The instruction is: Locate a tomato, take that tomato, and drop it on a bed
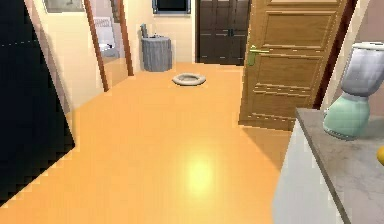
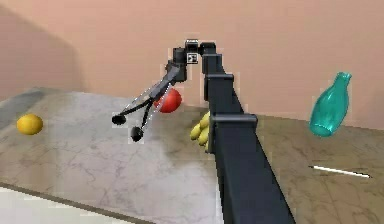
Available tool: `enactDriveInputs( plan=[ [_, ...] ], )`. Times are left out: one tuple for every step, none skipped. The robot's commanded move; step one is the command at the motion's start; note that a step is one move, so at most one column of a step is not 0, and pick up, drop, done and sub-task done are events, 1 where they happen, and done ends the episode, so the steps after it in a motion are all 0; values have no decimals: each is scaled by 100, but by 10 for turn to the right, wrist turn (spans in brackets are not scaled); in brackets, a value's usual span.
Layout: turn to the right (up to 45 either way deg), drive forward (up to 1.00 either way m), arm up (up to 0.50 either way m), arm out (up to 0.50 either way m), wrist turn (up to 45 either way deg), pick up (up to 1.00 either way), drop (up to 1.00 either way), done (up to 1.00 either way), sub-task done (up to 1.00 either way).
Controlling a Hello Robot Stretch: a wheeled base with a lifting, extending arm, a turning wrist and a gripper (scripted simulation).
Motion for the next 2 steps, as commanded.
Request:
enactDriveInputs(
  plan=[
    [0, 0, 0, 0, 450, 0, 0, 0, 0],
    [0, 0, 0, 0, 450, 0, 0, 0, 0]
  ],
)
